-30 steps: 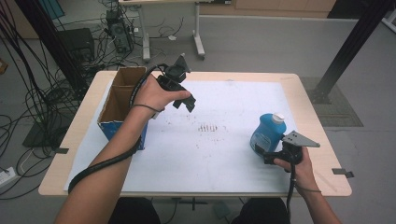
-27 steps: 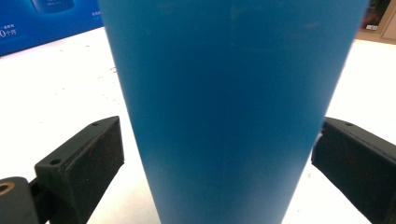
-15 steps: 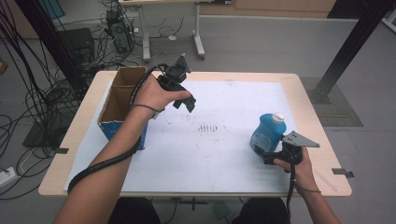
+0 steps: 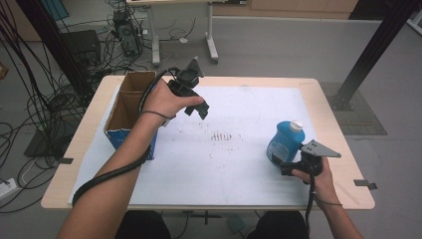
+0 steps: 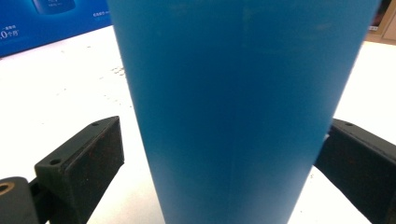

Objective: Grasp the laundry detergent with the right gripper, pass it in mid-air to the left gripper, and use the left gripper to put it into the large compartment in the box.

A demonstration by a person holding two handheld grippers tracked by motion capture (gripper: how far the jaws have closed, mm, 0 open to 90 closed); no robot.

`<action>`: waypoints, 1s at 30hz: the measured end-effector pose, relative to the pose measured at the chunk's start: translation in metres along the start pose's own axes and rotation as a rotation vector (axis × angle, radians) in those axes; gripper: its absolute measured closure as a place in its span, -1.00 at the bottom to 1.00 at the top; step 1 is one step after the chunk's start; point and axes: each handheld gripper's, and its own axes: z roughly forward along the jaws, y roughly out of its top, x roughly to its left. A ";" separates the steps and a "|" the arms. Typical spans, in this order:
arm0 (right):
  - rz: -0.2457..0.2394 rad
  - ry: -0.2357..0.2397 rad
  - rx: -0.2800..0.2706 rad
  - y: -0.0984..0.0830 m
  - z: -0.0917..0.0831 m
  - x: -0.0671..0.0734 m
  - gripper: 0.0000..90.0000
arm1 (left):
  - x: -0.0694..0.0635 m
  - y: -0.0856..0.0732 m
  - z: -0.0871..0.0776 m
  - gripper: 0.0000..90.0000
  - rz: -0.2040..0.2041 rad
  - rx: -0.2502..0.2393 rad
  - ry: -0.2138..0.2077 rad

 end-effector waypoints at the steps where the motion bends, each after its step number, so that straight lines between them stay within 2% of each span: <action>1: 0.001 0.001 0.000 0.000 0.000 0.000 -0.95 | 0.000 0.000 0.000 -0.78 0.000 0.000 0.000; 30: 0.001 -0.003 -0.006 0.000 0.002 0.002 -0.97 | -0.001 -0.002 0.005 -0.78 -0.002 0.007 -0.010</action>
